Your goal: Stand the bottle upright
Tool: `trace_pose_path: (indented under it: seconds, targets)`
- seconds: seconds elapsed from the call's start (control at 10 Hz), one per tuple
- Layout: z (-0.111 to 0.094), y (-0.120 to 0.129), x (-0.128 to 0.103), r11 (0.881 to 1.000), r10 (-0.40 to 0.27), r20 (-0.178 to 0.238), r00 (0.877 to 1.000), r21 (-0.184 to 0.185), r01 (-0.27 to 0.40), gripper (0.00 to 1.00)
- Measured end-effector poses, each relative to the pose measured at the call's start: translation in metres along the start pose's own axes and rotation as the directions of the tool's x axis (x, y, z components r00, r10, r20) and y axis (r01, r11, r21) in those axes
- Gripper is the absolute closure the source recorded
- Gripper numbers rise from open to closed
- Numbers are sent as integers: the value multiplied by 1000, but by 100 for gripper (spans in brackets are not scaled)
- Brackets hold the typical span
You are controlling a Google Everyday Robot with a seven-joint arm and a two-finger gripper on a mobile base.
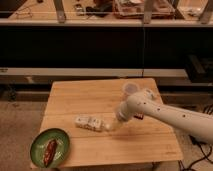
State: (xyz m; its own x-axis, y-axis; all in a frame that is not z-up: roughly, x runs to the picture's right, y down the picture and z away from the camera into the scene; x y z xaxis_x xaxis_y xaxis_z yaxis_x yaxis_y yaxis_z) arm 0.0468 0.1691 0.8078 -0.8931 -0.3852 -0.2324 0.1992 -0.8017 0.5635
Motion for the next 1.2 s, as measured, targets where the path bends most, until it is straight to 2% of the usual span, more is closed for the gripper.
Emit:
trace_pose_path:
  seconds: [0.3, 0.5, 0.9, 1.2]
  targets:
    - [19, -5, 6, 999, -11, -7, 1000, 34, 11, 28]
    - [26, -4, 6, 999, -21, 15, 1000, 47, 20, 28]
    - [27, -4, 16, 996, -64, 123, 990, 69, 56, 28]
    - [30, -9, 24, 993, -95, 213, 972, 91, 77, 28]
